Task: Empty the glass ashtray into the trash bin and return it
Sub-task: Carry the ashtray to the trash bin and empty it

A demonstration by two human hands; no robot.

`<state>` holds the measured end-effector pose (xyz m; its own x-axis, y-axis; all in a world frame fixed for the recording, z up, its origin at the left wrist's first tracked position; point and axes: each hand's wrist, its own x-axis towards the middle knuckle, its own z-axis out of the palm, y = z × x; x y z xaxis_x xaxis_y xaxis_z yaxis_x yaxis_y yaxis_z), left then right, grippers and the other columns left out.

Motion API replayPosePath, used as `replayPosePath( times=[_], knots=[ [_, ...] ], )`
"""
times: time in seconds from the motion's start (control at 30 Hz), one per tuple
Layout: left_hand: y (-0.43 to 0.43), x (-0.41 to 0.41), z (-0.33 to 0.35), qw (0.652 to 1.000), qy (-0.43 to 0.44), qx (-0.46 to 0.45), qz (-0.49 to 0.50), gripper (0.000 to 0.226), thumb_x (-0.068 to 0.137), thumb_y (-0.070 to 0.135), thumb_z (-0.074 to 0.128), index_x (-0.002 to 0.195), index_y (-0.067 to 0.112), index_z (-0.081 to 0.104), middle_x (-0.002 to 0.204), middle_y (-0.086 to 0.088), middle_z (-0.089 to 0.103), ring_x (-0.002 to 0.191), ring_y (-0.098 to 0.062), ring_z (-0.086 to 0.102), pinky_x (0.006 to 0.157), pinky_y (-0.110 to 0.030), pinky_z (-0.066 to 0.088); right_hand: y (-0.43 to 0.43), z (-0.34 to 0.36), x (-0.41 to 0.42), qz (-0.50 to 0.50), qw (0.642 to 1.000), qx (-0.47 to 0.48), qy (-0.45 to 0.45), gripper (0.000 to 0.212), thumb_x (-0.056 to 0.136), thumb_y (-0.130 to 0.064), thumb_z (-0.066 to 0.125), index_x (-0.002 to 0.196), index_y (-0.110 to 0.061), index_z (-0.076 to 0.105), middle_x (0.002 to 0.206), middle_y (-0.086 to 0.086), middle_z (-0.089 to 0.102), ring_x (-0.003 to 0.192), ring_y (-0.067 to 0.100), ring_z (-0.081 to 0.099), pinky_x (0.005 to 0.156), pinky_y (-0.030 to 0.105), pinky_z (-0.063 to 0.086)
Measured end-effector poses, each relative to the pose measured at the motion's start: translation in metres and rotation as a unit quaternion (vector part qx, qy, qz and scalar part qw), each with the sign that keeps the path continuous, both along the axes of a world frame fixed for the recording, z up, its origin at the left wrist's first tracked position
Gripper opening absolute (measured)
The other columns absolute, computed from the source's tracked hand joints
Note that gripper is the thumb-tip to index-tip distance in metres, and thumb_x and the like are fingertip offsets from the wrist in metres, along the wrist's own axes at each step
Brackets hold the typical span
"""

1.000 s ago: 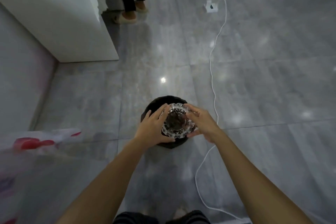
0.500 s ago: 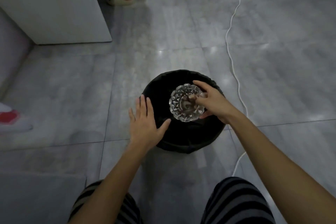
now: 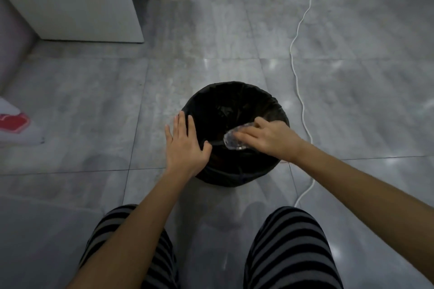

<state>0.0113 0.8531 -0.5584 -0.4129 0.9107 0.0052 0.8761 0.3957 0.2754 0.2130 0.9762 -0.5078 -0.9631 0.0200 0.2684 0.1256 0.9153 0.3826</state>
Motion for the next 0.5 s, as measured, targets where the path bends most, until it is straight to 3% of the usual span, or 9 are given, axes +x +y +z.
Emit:
replayPosePath(
  times=[0.07, 0.13, 0.33, 0.5],
  knots=[
    [-0.001, 0.002, 0.004, 1.0, 0.005, -0.01, 0.003, 0.081, 0.088, 0.047, 0.039, 0.149, 0.004, 0.006, 0.159, -0.018, -0.003, 0.147, -0.028, -0.006, 0.118, -0.047, -0.006, 0.001, -0.001, 0.012, 0.071, 0.994, 0.035, -0.068, 0.026, 0.089, -0.001, 0.054, 0.099, -0.015, 0.073, 0.079, -0.003, 0.072, 0.059, 0.018, 0.058, 0.036, 0.024, 0.043],
    [0.0, 0.003, 0.008, 1.0, 0.009, -0.011, 0.004, 0.082, 0.089, 0.047, 0.039, 0.149, 0.003, 0.006, 0.159, -0.018, -0.003, 0.147, -0.029, -0.006, 0.118, -0.047, -0.007, 0.0, 0.004, 0.021, 0.095, 0.986, 0.038, -0.128, 0.021, 0.082, -0.003, 0.067, 0.097, -0.016, 0.074, 0.074, -0.004, 0.071, 0.058, 0.016, 0.057, 0.036, 0.024, 0.045],
    [0.006, 0.005, 0.004, 1.0, -0.003, -0.007, 0.019, 0.087, 0.088, 0.047, 0.04, 0.148, -0.001, 0.0, 0.159, -0.02, -0.004, 0.147, -0.029, -0.008, 0.117, -0.043, -0.01, 0.0, 0.009, 0.028, -0.02, 0.998, -0.045, -0.039, 0.045, 0.064, 0.002, 0.082, 0.103, -0.018, 0.075, 0.088, -0.007, 0.076, 0.06, 0.019, 0.062, 0.035, 0.021, 0.045],
    [0.007, 0.006, 0.003, 1.0, -0.004, -0.025, 0.013, 0.087, 0.089, 0.049, 0.038, 0.148, -0.001, -0.001, 0.159, -0.019, -0.005, 0.146, -0.03, -0.01, 0.118, -0.046, -0.007, -0.007, 0.013, 0.032, -0.001, 0.995, -0.017, -0.096, 0.041, 0.065, -0.003, 0.083, 0.101, -0.022, 0.075, 0.089, -0.01, 0.076, 0.06, 0.015, 0.061, 0.034, 0.021, 0.044]
  ],
)
